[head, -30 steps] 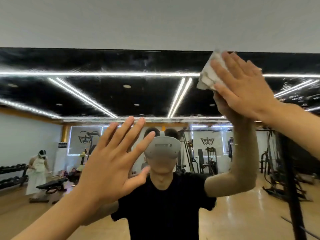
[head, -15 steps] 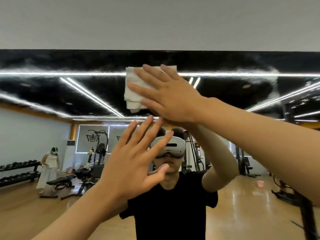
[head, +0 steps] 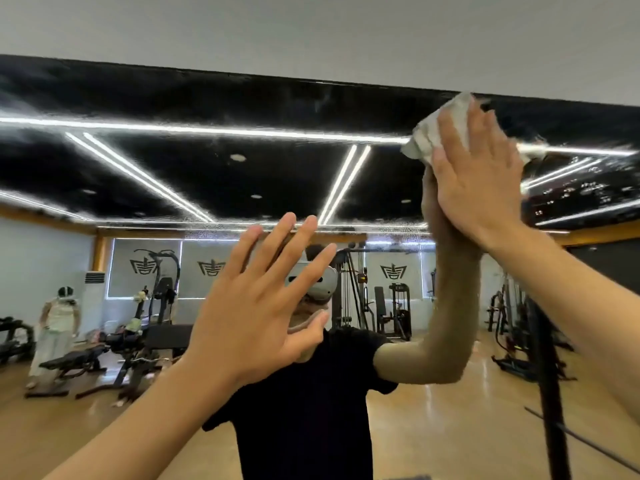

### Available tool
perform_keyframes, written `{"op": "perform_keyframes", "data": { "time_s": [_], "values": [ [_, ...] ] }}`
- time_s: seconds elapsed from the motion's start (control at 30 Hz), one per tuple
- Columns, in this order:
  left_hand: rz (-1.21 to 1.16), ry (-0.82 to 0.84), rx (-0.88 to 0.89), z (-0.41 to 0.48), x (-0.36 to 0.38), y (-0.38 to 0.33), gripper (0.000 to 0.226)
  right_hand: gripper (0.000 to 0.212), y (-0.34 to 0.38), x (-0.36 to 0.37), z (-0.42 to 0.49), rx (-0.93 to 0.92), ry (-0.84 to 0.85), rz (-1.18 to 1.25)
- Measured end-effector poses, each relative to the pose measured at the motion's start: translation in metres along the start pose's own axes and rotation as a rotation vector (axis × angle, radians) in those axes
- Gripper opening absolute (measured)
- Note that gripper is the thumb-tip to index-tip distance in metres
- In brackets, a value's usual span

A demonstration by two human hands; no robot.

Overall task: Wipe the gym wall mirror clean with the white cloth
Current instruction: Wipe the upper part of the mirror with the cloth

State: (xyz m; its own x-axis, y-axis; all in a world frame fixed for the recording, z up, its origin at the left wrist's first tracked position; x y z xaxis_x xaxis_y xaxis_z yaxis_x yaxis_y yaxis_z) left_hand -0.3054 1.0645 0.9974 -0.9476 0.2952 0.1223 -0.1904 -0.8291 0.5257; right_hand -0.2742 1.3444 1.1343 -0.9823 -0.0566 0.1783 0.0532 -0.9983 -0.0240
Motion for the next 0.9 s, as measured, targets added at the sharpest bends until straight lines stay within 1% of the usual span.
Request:
{"op": "perform_keyframes", "data": {
  "time_s": [0.07,0.13,0.2,0.27,0.3,0.33,0.37,0.47,0.57,0.63,0.67,0.7,0.77,0.83,0.9],
  "values": [
    [-0.011,0.001,0.005,-0.001,-0.001,0.001,0.075,0.06,0.033,0.002,-0.027,-0.11,0.02,-0.009],
    [-0.018,0.0,0.011,-0.001,0.0,0.002,0.075,0.06,0.047,0.001,-0.06,-0.245,0.083,0.001],
    [-0.019,0.007,0.016,-0.002,0.001,0.002,0.075,0.06,0.04,-0.005,-0.083,-0.412,0.171,0.027],
    [-0.016,0.008,0.02,-0.001,0.001,0.001,0.076,0.06,0.013,-0.012,-0.078,-0.599,0.244,0.049],
    [-0.019,0.007,0.016,-0.002,0.001,0.002,0.075,0.059,-0.003,-0.013,-0.067,-0.647,0.267,0.049],
    [-0.025,0.008,0.008,-0.002,0.0,0.002,0.075,0.059,-0.02,-0.014,-0.051,-0.637,0.276,0.05],
    [-0.027,0.013,0.003,-0.001,-0.001,0.001,0.075,0.059,-0.038,-0.013,-0.033,-0.584,0.268,0.053],
    [-0.013,0.028,0.009,0.001,-0.001,-0.001,0.076,0.061,-0.069,-0.008,0.022,-0.467,0.205,0.019],
    [-0.017,0.026,0.007,0.001,-0.002,-0.001,0.076,0.065,-0.065,-0.007,0.054,-0.382,0.178,-0.004],
    [-0.02,0.02,0.003,0.001,-0.005,-0.001,0.077,0.068,-0.053,-0.009,0.048,-0.324,0.173,0.026],
    [-0.019,0.019,0.0,0.001,-0.005,-0.002,0.077,0.068,-0.049,-0.01,0.033,-0.329,0.172,0.035],
    [-0.018,0.016,-0.004,0.001,-0.006,-0.003,0.077,0.067,-0.046,-0.01,0.011,-0.372,0.167,0.032],
    [-0.02,0.004,-0.007,0.002,-0.006,-0.004,0.077,0.065,-0.047,-0.014,-0.043,-0.517,0.164,0.011],
    [-0.026,0.0,-0.014,0.003,-0.006,-0.005,0.078,0.062,-0.057,-0.021,-0.084,-0.636,0.178,0.051],
    [-0.026,0.006,-0.02,0.004,-0.007,-0.005,0.079,0.06,-0.068,-0.025,-0.091,-0.704,0.226,0.102]
  ]
}}
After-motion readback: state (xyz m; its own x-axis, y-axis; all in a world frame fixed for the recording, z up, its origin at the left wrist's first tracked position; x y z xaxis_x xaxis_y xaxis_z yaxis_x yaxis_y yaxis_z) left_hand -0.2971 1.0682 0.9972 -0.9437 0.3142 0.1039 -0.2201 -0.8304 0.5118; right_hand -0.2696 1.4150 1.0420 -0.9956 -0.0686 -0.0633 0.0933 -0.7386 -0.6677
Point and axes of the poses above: each hand's wrist, its own z-axis towards the middle knuckle, its own x-axis out of the palm, y = z × x, the point moved 4 cm from there along z, towards the middle knuckle, and after that the axes turned 15 degrees about -y, right-handed, at the moved point
